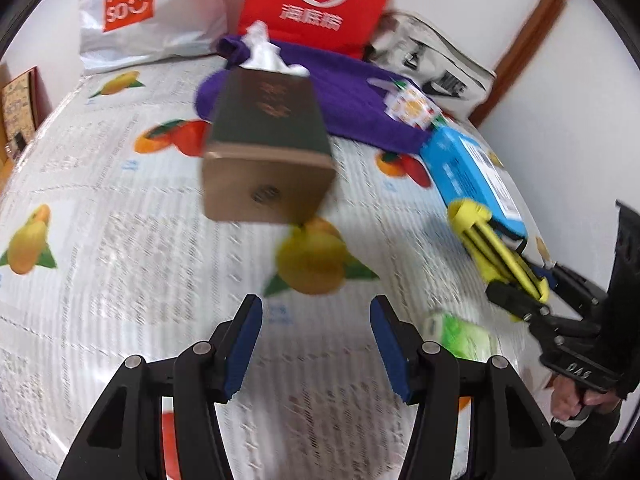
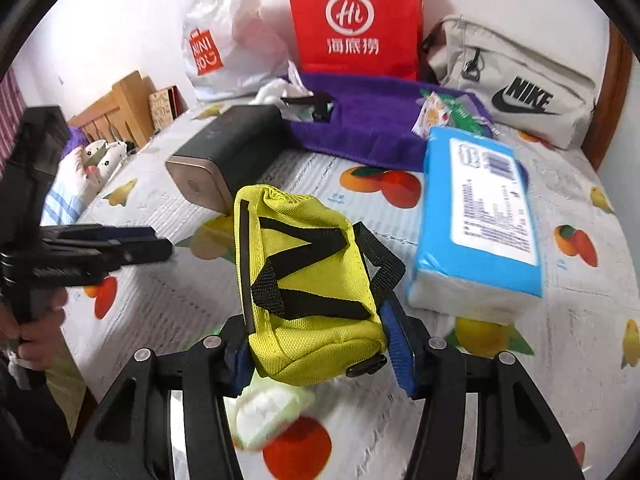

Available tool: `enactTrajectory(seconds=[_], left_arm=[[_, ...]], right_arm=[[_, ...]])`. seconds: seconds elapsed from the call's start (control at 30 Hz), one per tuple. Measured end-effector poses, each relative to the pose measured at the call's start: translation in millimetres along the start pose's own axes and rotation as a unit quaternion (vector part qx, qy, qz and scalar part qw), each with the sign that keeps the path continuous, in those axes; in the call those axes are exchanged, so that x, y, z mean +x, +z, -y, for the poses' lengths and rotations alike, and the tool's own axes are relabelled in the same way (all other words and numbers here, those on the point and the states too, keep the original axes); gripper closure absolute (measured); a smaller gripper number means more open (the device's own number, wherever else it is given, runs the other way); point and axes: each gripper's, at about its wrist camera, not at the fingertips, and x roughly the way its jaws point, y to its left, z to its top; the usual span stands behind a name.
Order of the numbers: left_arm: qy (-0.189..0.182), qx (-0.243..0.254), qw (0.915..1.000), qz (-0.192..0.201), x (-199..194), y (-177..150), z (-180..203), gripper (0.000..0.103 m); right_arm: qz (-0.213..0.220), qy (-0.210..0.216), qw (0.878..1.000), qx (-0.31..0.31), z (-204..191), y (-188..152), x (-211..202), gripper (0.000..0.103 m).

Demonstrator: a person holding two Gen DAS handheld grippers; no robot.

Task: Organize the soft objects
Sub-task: 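Grasp the yellow pouch with the right gripper while the left gripper grasps the light-green tissue pack, then lift the yellow pouch and green tissue pack and carry both toward the purple towel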

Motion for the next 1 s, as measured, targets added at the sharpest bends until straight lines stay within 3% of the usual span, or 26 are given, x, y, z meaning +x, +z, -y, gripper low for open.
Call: enactTrajectory(seconds=[0.1, 0.23, 0.33, 0.57, 0.8, 1.0], left_arm=[[-0.01, 0.011, 0.9999, -0.007, 2.7, -9.6, 13.1, 0.047], [-0.053, 0.026, 0.9982, -0.011, 3.5, -21.5, 33.2, 0.032], [-0.076, 0.044, 0.996, -0.015, 5.4, -28.4, 50.1, 0.029], [-0.09, 0.084, 0.992, -0.028, 9.9, -34.7, 85.1, 0.024], [-0.049, 0.125, 0.9902, -0.039, 20.5, -37.8, 109.4, 0.022], [0.019, 0.162, 0.9861, -0.031, 37.7, -38.5, 124.7, 0.021]], right_arm=[[0.008, -0.003, 1.0, 0.005, 6.7, -9.0, -14.3, 0.048], [0.017, -0.017, 1.0, 0.006, 16.9, -25.7, -32.5, 0.048], [0.017, -0.026, 0.999, 0.019, 27.9, -37.5, -38.9, 0.048], [0.019, -0.046, 0.998, 0.047, 54.1, -62.9, -50.3, 0.048], [0.014, -0.056, 0.997, 0.058, 72.3, -75.1, -49.7, 0.048], [0.018, -0.046, 0.997, 0.066, 76.9, -79.4, -45.4, 0.048]])
